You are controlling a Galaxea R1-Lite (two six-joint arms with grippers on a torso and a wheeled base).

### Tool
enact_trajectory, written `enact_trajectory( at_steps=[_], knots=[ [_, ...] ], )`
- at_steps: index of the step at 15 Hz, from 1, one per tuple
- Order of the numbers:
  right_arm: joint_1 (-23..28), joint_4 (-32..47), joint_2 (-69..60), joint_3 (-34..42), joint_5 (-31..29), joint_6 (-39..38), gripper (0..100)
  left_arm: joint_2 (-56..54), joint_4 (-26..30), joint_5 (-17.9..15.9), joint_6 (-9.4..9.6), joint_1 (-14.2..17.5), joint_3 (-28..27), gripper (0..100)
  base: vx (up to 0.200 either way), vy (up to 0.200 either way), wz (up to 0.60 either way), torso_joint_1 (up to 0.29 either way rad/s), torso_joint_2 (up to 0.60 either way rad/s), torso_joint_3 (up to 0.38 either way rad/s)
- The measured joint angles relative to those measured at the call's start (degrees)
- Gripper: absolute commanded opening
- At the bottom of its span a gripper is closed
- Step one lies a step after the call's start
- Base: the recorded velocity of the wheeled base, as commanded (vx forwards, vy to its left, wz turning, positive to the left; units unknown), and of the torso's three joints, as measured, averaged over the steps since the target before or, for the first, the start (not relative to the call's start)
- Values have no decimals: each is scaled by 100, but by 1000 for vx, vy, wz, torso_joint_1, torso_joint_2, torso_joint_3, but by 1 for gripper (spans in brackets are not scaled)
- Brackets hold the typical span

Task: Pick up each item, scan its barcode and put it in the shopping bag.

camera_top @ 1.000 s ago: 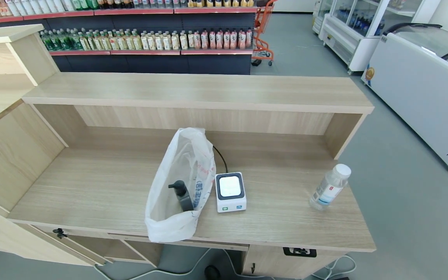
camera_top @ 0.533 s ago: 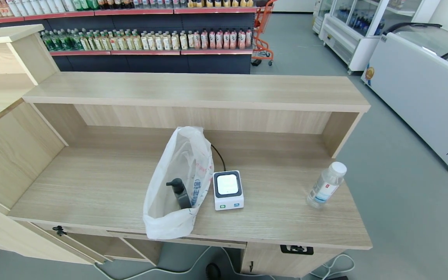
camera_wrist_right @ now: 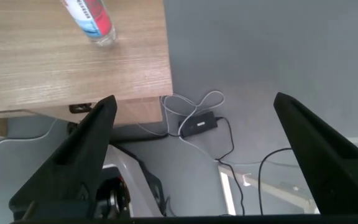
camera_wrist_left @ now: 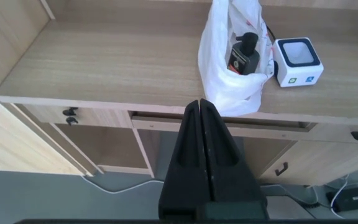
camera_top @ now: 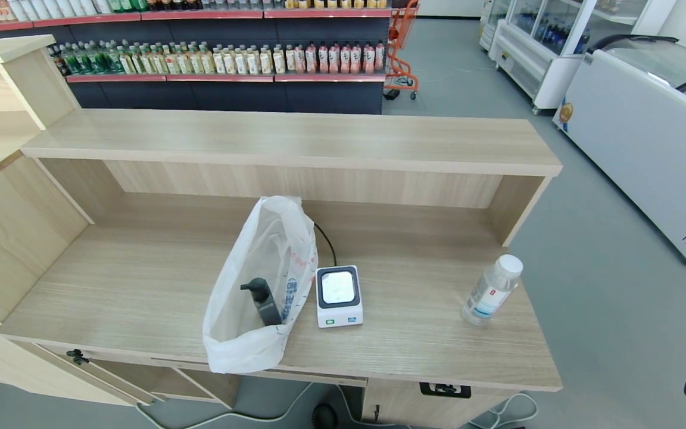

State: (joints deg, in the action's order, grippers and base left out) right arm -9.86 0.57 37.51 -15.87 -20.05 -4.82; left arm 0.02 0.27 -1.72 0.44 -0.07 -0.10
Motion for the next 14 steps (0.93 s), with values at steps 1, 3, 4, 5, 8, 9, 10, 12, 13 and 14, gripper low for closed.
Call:
enact_trajectory(
  at_steps=[1, 3, 4, 5, 8, 9, 10, 12, 13, 14],
  knots=[
    [5, -20, 66, 20, -113, 0, 100, 0, -6, -2, -1, 7, 0, 0, 0, 0, 0, 0, 0, 0],
    [5, -44, 260, 44, -226, 0, 100, 0, -5, -2, 0, 7, 0, 0, 0, 0, 0, 0, 0, 0],
    [9, -67, 378, 44, -228, -2, 100, 0, -5, -5, 0, 2, 0, 0, 0, 0, 0, 0, 0, 0],
    [-6, -115, 566, 26, -235, -9, 100, 0, -5, -5, 0, 7, 0, 0, 0, 0, 0, 0, 0, 0],
    [-66, -631, 1273, -6, -222, -33, 100, 0, -2, -2, 0, 2, 0, 0, 0, 0, 0, 0, 0, 0],
    [-72, -900, 1517, -11, -215, -43, 100, 0, -5, -5, 0, 7, 0, 0, 0, 0, 0, 0, 0, 0],
    [-79, -1170, 1799, -30, -197, -60, 100, 0, -6, -5, 0, 7, 0, 0, 0, 0, 0, 0, 0, 0],
    [-127, -1630, 2409, -80, -145, -229, 100, 0, -5, -5, 0, 7, 0, 0, 0, 0, 0, 0, 0, 0],
    [-182, -1866, 2712, -94, -121, -399, 100, 0, -5, -5, 0, 7, 0, 0, 0, 0, 0, 0, 0, 0],
    [-254, -2157, 3024, -118, -102, -599, 100, 0, -5, -5, 0, 7, 0, 0, 0, 0, 0, 0, 0, 0]
  ],
)
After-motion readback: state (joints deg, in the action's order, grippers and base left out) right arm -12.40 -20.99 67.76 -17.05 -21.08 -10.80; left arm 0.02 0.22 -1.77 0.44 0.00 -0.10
